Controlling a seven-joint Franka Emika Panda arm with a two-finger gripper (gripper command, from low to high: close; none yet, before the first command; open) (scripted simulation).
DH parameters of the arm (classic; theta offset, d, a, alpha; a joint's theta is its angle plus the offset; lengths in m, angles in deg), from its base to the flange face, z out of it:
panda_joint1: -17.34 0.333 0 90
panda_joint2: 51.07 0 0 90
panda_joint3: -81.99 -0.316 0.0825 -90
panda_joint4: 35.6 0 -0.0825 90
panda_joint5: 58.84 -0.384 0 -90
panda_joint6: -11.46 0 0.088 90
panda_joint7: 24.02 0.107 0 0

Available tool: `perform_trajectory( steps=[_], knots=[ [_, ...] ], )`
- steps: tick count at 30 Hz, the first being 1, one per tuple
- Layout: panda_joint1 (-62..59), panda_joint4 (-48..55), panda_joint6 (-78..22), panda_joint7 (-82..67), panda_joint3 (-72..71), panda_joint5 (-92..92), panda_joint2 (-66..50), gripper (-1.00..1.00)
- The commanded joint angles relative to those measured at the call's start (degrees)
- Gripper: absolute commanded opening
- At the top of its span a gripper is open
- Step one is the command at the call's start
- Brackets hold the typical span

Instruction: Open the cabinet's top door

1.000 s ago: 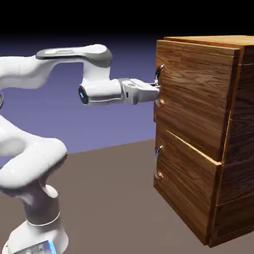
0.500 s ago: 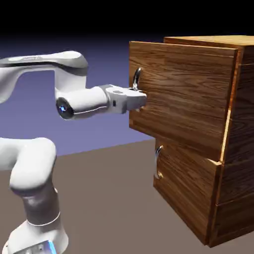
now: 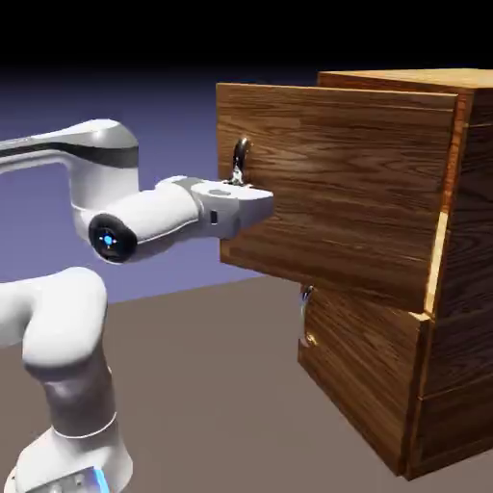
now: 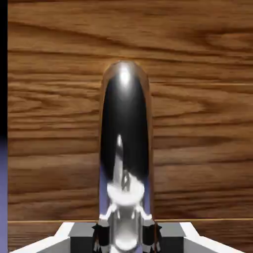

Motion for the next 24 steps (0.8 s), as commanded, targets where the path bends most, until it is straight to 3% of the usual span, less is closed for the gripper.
perform_trajectory(
  steps=[1, 8, 20, 24],
  knots=[
    [-0.53, 0.14, -1.6, 0.22, 2.07, 2.2, 0.06, -1.0],
    [-2.45, 3.3, -13.01, 0.52, 16.6, 16.88, -2.28, -1.0],
    [20.21, -0.51, 8.93, 20.07, 29.73, 45.66, 14.26, -1.0],
    [21.21, 3.05, 2.15, 21.84, 37.14, 52.93, 16.0, -1.0]
  ],
)
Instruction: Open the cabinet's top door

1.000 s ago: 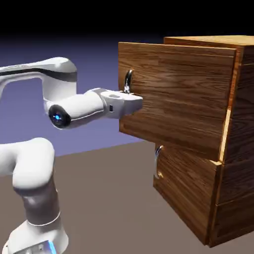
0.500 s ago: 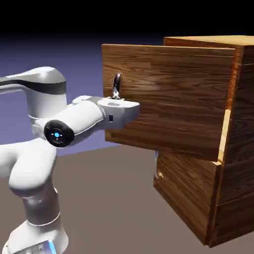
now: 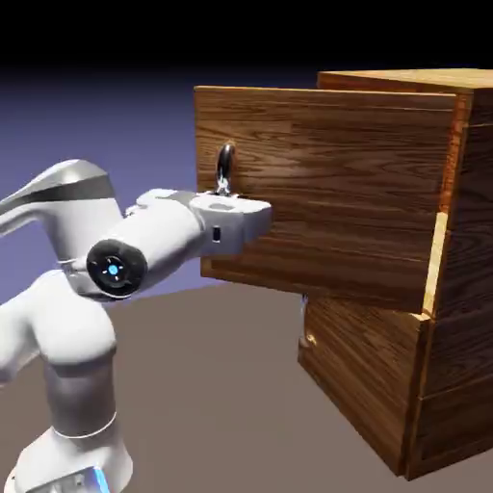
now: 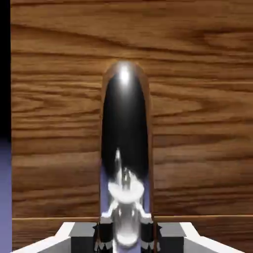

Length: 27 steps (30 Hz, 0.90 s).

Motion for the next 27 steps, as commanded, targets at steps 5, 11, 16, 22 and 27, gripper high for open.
perform_trajectory(
  steps=[5, 11, 16, 22, 27],
  knots=[
    [2.48, 7.98, -12.4, 0.8, 8.52, 7.73, 0.05, -1.0],
    [10.04, 20.23, -26.69, 1.98, 14.89, 13.35, 0.05, -1.0],
    [17.43, 30.61, -37.04, 2.87, 17.44, 15.52, -0.16, -1.0],
    [26.88, 43.07, -48.3, 4.39, 18.76, 16.84, -0.27, -1.0],
    [33.51, 52.24, -56.18, 4.96, 19.33, 16.61, -1.39, -1.0]
  ],
)
